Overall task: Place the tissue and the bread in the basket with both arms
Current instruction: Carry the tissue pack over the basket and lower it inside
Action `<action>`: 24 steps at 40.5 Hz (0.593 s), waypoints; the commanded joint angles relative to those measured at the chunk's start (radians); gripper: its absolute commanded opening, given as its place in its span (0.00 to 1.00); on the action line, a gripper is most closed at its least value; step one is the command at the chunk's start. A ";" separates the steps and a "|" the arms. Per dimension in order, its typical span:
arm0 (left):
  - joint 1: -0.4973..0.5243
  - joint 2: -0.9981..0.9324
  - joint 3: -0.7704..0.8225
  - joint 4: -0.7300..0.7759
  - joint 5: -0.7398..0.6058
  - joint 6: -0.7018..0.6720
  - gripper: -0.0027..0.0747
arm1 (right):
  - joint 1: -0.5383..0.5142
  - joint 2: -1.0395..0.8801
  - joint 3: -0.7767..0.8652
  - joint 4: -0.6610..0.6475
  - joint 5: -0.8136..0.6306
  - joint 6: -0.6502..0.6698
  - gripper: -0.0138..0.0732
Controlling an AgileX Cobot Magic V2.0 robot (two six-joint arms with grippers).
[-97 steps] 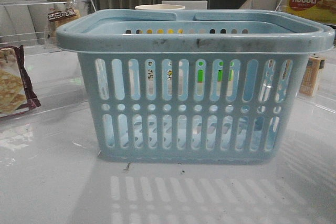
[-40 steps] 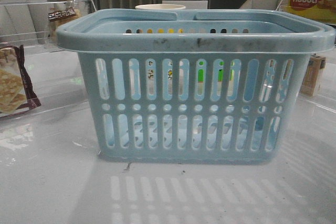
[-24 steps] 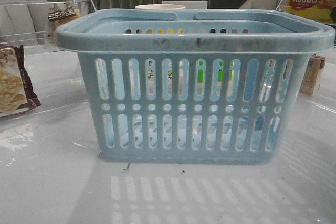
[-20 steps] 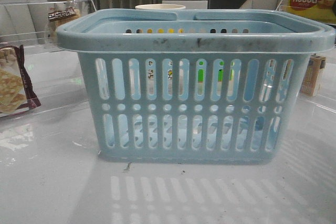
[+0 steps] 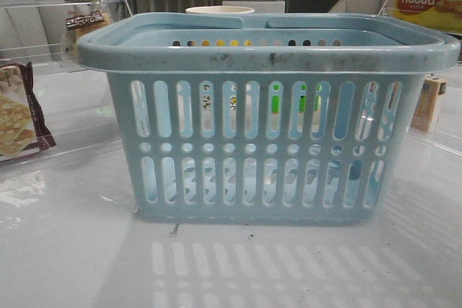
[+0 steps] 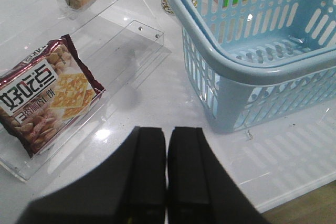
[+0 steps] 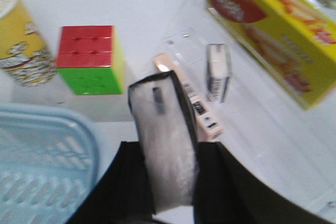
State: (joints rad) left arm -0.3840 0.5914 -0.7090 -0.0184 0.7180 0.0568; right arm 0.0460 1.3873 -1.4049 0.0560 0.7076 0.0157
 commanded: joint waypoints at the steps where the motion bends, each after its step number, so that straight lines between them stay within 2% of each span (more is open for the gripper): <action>1: -0.006 0.007 -0.030 -0.008 -0.073 0.000 0.20 | 0.080 -0.045 -0.038 0.057 -0.012 -0.007 0.39; 8: -0.006 0.007 -0.030 -0.008 -0.073 0.000 0.20 | 0.286 0.013 -0.028 0.070 -0.004 -0.007 0.39; 13: -0.006 0.007 -0.030 -0.008 -0.073 0.000 0.20 | 0.376 0.091 -0.027 0.070 -0.007 -0.007 0.40; 15: -0.006 0.007 -0.030 -0.008 -0.073 0.000 0.20 | 0.402 0.124 -0.027 0.070 -0.015 -0.007 0.45; 17: -0.006 0.007 -0.030 -0.008 -0.073 0.000 0.20 | 0.414 0.154 -0.027 0.070 -0.032 -0.007 0.53; 21: -0.006 0.007 -0.030 -0.008 -0.073 0.000 0.20 | 0.416 0.197 -0.027 0.070 -0.077 -0.007 0.77; 24: -0.006 0.007 -0.030 -0.008 -0.073 0.000 0.20 | 0.416 0.198 -0.027 0.066 -0.096 -0.008 0.85</action>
State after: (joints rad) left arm -0.3840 0.5914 -0.7090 -0.0184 0.7180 0.0568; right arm 0.4629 1.6303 -1.4031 0.1248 0.6997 0.0157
